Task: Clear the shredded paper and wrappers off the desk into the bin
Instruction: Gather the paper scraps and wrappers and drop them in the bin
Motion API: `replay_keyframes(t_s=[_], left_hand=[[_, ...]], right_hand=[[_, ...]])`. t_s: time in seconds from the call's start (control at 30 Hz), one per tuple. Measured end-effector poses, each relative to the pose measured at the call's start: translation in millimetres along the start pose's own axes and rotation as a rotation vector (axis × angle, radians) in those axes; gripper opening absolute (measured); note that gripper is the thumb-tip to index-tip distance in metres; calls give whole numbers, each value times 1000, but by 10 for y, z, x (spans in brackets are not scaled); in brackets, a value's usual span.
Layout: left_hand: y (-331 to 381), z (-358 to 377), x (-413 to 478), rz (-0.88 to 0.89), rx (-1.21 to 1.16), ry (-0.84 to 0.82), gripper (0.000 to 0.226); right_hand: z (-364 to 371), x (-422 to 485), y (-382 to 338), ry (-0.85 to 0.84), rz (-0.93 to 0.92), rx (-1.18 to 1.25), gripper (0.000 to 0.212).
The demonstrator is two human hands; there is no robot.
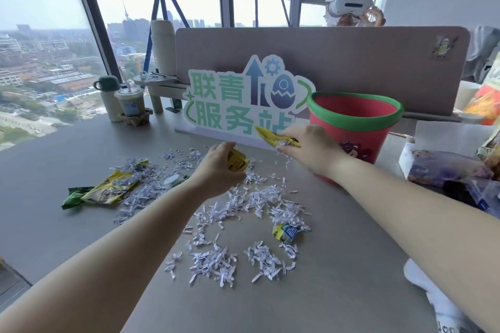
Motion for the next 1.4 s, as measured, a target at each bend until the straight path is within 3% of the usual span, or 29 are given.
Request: replay_keyframes(t_s=[0.13,0.3,0.4,0.6,0.77,0.9,1.07,1.27,1.4], left_hand=[[342,-227,263,51,-75,54,76],[915,-333,629,165,-188,74,46],[1233,-261,867,212,-196,51,57],[1729,34,1284,285,-170,48,31],[1844,329,1576,295,-127,25,34],[1832,493,1686,301,7,-74,58],[1770,557,1714,297,59,-154,62],[1741,427,1584,364,158,-88,54],[1635,185,1299,418,97,40,51]], right_hand=[[-477,115,-35,98,1,73,11],[-1047,257,201,218,100,114,15],[-1268,319,424,268,179,112,17],[-1314,468,872,230,315,9,20],[-1225,568,1122,160,435,32,23],[-1148,604,1190,47,483,-42,24],[-1102,641,1265,-46,506,-46,24],[-1139,578,1167,-17,429,-69,23],[-1189,452,936,192,321,-85,22]])
Point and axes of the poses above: each hand's wrist, its own x-axis towards the middle knuckle, its own z-axis out of the palm, y = z × x, the point moved 2 cm from there along x, towards the middle knuckle, and after that the axes turned 12 degrees about z, right-handed, at the moved point
